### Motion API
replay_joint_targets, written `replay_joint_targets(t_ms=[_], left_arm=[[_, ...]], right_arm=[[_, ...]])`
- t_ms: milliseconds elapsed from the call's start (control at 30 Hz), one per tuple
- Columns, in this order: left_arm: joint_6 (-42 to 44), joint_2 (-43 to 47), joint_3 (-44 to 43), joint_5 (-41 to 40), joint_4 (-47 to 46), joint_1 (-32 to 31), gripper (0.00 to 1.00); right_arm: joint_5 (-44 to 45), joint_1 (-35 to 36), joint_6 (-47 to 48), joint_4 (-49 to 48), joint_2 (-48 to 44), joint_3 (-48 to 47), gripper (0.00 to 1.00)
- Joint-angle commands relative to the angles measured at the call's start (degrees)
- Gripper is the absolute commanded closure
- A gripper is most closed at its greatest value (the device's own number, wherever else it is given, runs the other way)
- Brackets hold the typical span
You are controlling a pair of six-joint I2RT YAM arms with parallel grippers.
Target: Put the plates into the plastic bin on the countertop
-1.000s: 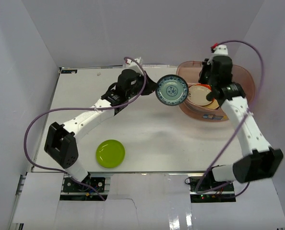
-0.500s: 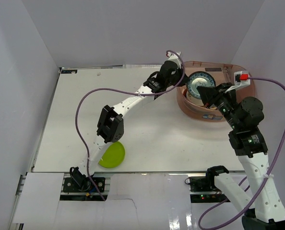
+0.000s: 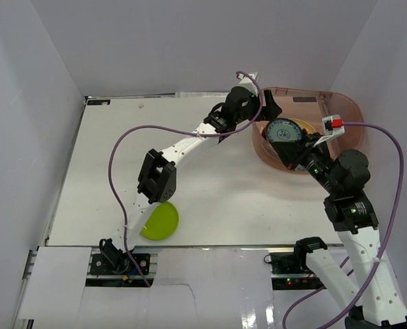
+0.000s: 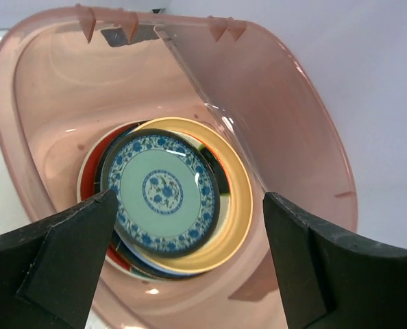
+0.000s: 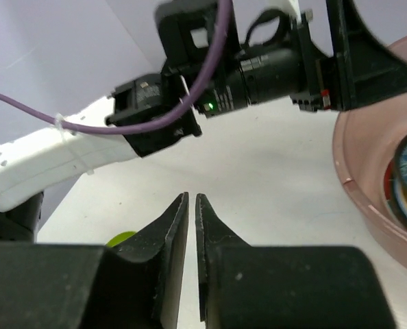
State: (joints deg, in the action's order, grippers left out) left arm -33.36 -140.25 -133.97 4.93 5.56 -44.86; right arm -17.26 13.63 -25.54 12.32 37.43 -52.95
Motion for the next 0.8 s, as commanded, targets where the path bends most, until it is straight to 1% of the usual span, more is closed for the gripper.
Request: replay_joint_targets(t_ms=[0,33,67,100,133,167,200,233,267,300,333,367,400,433,467,500,567,600,633,667,767], left_arm=[[4.7,14.7,3.7,0.6,-2.5,0.4,0.02],[5.9,17.5,7.9,-0.1,-2.4,0.5,0.02],[8.5,23.4,10.2,-0.7,-1.7,0.6,0.02],[9.8,26.6,13.0,-1.5,-1.3,0.7,0.02],[11.0,29.9,19.8,-3.0,-1.0,0.7,0.02],[13.0,37.0,23.9,-3.9,-0.8,0.7,0.02],[13.7,40.8,28.3,-4.5,-0.7,0.7,0.02],[14.3,44.5,32.8,-6.5,-0.6,0.8,0.02],[15.0,48.3,41.9,-9.3,-0.2,0.7,0.02],[16.0,55.8,46.6,-11.1,0.2,0.7,0.02],[16.1,59.6,50.8,-13.2,0.8,0.7,0.02],[16.1,63.2,58.6,-17.5,2.2,1.0,0.02],[15.3,70.4,62.1,-19.3,3.3,1.1,0.02],[14.9,73.9,65.5,-20.6,4.1,1.4,0.02],[14.6,77.1,68.6,-21.9,5.8,1.5,0.02],[14.0,83.2,74.0,-24.3,7.2,1.5,0.02],[13.5,88.4,78.1,-27.1,11.0,1.8,0.02],[13.4,90.7,81.6,-28.4,12.3,1.8,0.02],[13.2,94.6,83.2,-30.9,13.4,1.9,0.02],[13.0,96.3,84.7,-32.1,15.4,1.9,0.02],[11.9,101.7,89.6,-34.5,18.1,1.9,0.02]], right_arm=[[-5.3,0.4,-2.2,-2.7,1.6,3.5,0.84],[-8.0,1.0,-2.7,-4.0,2.4,4.4,0.80],[-9.1,1.8,-2.8,-4.7,3.3,5.4,0.78],[-8.8,4.9,-3.2,-5.7,5.4,7.5,0.75],[-7.5,7.4,-3.2,-7.0,6.6,8.5,0.68],[-5.3,10.0,-3.1,-7.7,9.0,9.3,0.64],[0.8,17.0,-3.0,-8.5,10.4,10.9,0.59],[3.7,20.7,-3.1,-9.5,11.9,11.5,0.47],[6.1,24.0,-3.5,-11.5,15.7,12.0,0.42],[8.6,29.5,-4.0,-14.2,18.1,12.4,0.39],[9.4,31.8,-4.8,-16.3,20.4,13.5,0.32],[10.0,33.6,-6.4,-20.4,25.4,13.8,0.28],[9.8,36.5,-7.2,-22.1,28.4,13.9,0.27],[9.2,37.9,-7.7,-23.6,31.1,13.6,0.26],[9.0,39.2,-8.8,-25.0,37.0,12.4,0.26],[8.6,41.2,-9.3,-26.8,40.0,11.5,0.26],[6.5,43.1,-10.1,-28.2,45.9,8.1,0.26],[6.3,44.6,-11.2,-29.4,51.2,7.0,0.26],[5.8,45.4,-11.6,-29.8,53.7,5.9,0.26],[5.7,46.0,-12.1,-30.2,58.1,3.8,0.26],[2.8,46.9,-14.9,-32.4,65.6,1.4,0.32]])
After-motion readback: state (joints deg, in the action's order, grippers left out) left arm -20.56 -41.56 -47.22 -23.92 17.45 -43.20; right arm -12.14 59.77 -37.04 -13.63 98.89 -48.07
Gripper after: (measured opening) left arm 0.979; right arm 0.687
